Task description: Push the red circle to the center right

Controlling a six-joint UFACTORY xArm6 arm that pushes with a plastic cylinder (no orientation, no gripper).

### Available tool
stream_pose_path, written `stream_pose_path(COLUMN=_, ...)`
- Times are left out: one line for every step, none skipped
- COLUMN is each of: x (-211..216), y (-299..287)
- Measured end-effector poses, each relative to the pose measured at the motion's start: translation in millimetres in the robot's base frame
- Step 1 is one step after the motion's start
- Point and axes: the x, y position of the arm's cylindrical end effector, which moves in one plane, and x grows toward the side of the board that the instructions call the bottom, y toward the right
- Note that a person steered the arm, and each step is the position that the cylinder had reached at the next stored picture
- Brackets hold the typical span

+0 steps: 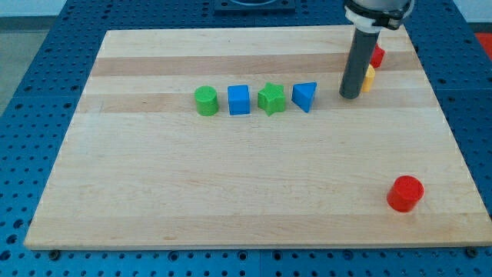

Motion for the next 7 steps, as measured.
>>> stream_pose_path(x=-9.5, y=9.5)
stream_pose_path(x=-9.6, y=35.8)
stream_pose_path(x=-2.9, y=45.6)
stream_pose_path(x=25.4, y=21.7)
stream_pose_path(x=33.3, y=55.7)
stream_pose_path(x=12.2, y=131.3)
stream_pose_path(x=-45.8, y=153.5)
